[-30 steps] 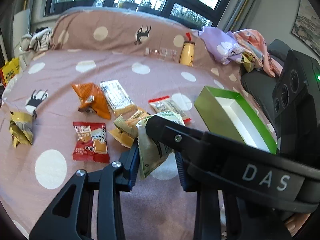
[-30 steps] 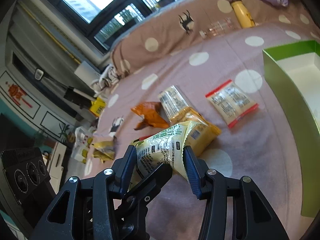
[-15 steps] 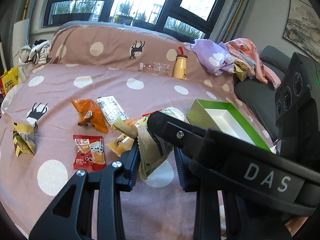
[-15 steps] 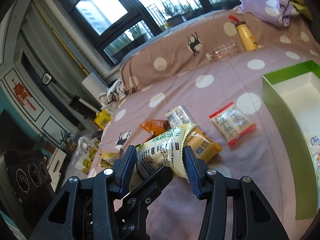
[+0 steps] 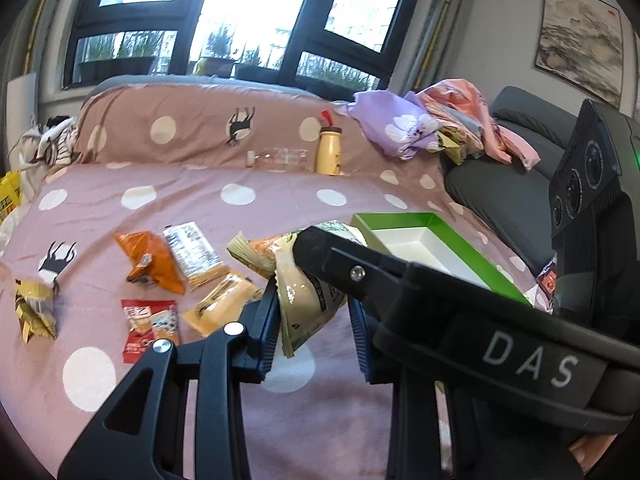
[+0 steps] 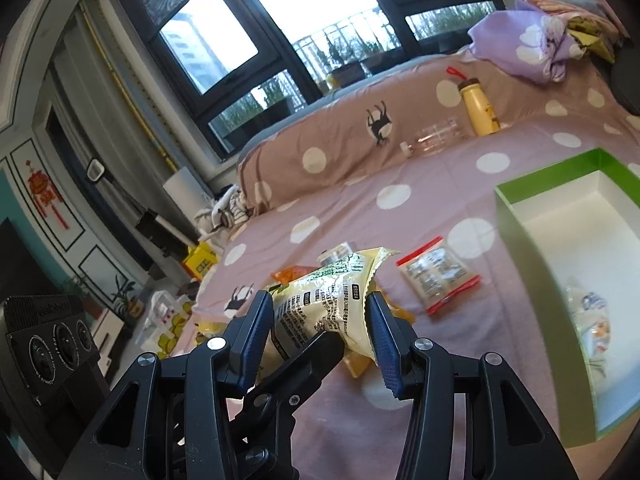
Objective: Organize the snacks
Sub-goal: 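Carry the green bag over the green box and lower it inside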
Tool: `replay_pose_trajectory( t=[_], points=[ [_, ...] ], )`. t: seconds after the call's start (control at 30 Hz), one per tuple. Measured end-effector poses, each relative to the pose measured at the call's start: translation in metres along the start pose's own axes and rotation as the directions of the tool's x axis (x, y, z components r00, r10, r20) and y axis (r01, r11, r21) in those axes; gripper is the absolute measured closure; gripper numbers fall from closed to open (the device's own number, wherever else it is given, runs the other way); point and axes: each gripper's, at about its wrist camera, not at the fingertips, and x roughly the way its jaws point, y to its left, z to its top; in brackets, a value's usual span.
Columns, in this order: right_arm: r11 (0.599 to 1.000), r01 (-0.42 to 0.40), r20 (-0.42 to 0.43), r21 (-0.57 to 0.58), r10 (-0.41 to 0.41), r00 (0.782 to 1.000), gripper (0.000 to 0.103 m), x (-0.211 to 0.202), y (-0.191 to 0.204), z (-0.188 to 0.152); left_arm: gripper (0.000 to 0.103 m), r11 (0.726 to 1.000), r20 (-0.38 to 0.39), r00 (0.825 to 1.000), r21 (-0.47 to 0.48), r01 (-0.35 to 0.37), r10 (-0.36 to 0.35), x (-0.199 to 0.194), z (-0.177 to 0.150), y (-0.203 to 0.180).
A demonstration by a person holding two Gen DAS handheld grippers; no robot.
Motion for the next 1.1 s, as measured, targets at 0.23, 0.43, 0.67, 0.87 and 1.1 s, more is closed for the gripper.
replay_pose_trajectory(
  t=[0.23, 0.43, 0.67, 0.87, 1.1],
  points=[
    [0.999, 0.022, 0.036, 0.031, -0.023, 0.999, 0.051, -0.017, -0.021, 0.007, 0.073, 0.999, -0.006, 0.999, 0.035, 0.035, -0.035, 0.011, 0.005, -0.024],
    [0.995, 0.047, 0.076, 0.093, -0.055, 0.996, 0.051, -0.035, -0.049, 0.017, 0.073, 0.992, -0.042, 0.997, 0.104, 0.076, -0.072, 0.033, 0.016, -0.055],
    [0.972, 0.059, 0.121, 0.226, -0.088, 0.989, 0.051, -0.056, -0.097, 0.024, 0.073, 0.975, -0.091, 0.99, 0.185, 0.124, -0.108, 0.062, 0.022, -0.096],
    [0.951, 0.082, 0.135, 0.299, -0.127, 0.983, 0.051, -0.07, -0.129, 0.025, 0.073, 0.959, -0.144, 0.979, 0.225, 0.172, -0.142, 0.084, 0.02, -0.124],
    [0.908, 0.105, 0.136, 0.405, -0.174, 0.975, 0.051, -0.08, -0.167, 0.022, 0.073, 0.939, -0.23, 0.959, 0.261, 0.225, -0.166, 0.113, 0.018, -0.152]
  ],
)
